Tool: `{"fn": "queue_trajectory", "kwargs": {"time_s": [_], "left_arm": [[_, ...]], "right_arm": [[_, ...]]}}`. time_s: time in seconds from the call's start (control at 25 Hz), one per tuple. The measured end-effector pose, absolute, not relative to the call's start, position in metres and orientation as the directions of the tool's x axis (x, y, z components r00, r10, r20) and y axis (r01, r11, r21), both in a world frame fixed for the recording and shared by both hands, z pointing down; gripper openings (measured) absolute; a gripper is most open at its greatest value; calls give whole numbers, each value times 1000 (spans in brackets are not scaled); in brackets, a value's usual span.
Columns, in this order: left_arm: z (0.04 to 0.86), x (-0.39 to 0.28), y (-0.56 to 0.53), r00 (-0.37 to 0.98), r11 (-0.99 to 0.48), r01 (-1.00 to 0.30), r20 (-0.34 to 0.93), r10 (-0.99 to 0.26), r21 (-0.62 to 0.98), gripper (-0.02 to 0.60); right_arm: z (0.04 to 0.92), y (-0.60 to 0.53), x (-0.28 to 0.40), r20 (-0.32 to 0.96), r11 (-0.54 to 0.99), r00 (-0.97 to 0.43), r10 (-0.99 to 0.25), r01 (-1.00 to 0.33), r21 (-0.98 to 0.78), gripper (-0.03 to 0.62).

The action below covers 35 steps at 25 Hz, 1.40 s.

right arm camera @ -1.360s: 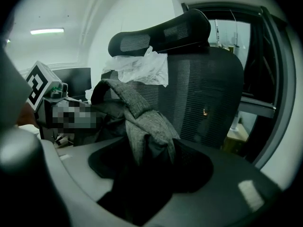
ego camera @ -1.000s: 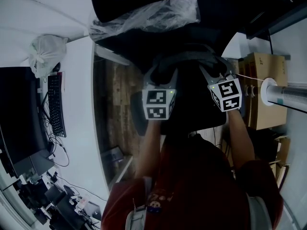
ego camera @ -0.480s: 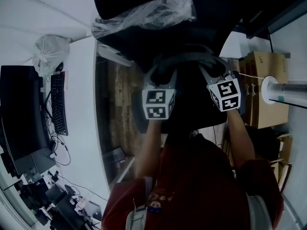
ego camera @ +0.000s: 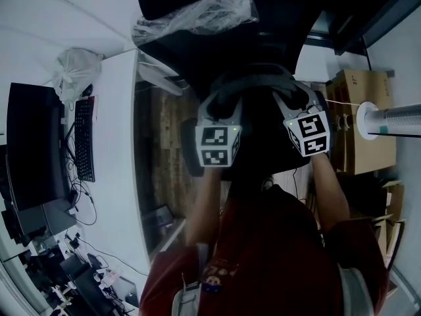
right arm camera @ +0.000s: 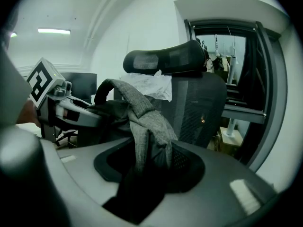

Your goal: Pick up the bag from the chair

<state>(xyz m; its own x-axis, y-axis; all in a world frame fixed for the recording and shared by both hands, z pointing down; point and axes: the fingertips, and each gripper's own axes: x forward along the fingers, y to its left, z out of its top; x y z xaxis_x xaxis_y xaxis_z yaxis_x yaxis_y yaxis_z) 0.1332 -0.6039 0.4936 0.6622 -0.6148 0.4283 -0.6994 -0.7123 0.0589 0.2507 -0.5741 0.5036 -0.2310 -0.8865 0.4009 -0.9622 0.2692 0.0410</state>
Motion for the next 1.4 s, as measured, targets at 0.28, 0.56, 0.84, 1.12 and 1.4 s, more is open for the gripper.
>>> {"fn": "queue_trajectory", "kwargs": {"time_s": [0.28,0.56,0.84,1.12,1.4], "left_arm": [[471,131,-548,663,-718,-695,413,-624,32,199],[451,126,-473,657,-712,-702,388,-647,3,199],[441,123,-396,642,-701,-712,383,-664,-22,196],[440,121,-337,632,-697,-717,407,-659,-14,196],[440,119,-295,643,-713,-701,417,-642,-16,196]], "right_arm": [[483,-517,248,379,254,-219,-899,-966,43,174],[464,-444,242,351,264,-231,-907,-963,48,173],[456,-369,239,329,281,-250,-910,-959,48,173],[456,-311,237,341,286,-258,-904,-958,33,173],[457,-267,234,341,268,-246,-907,-963,19,173]]}}
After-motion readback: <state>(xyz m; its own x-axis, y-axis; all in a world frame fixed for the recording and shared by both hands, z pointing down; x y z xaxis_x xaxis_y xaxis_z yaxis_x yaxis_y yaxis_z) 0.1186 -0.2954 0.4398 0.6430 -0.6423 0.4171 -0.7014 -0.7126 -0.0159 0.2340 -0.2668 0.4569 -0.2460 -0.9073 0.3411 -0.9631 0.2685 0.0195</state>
